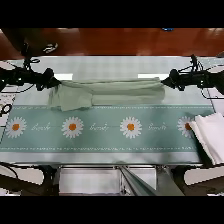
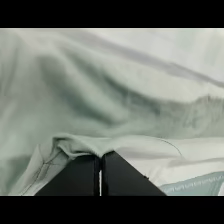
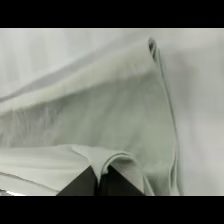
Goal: Fold the shirts.
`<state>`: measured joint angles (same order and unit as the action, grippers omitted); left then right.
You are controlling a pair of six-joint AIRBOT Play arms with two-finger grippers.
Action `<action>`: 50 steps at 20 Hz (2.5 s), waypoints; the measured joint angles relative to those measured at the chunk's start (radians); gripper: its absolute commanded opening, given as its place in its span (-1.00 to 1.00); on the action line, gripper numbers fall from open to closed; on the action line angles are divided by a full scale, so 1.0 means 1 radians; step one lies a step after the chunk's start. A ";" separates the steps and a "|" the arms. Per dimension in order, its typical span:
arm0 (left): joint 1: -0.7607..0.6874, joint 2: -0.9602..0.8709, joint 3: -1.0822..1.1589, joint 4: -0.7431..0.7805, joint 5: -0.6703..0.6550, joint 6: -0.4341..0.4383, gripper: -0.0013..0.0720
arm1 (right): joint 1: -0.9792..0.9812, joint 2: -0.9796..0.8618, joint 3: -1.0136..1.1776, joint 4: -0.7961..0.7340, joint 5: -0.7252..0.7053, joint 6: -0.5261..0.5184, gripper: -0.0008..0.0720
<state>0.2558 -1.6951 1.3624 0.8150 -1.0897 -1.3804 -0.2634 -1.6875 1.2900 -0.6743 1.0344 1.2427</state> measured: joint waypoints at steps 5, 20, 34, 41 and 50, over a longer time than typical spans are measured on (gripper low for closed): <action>-0.019 -0.134 0.156 -0.006 -0.003 -0.009 -0.90 | 0.013 -0.100 0.090 0.035 -0.018 0.003 -0.91; 0.107 0.002 0.203 0.156 -0.112 -0.037 0.42 | -0.137 0.018 0.085 -0.092 0.050 0.050 0.16; 0.018 0.637 -0.531 -0.129 0.185 0.170 0.42 | -0.080 -0.036 -0.175 0.153 -0.086 0.007 0.17; -0.017 0.652 -0.556 -0.161 0.212 0.179 0.42 | 0.036 -0.188 -0.008 0.211 -0.080 0.053 -0.49; -0.031 0.653 -0.558 -0.165 0.217 0.185 -0.91 | 0.069 -0.109 0.086 0.035 -0.005 0.080 -0.91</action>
<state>0.2253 -1.0420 0.8040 0.6502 -0.8730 -1.1957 -0.1944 -1.7969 1.3762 -0.6388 1.0298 1.3228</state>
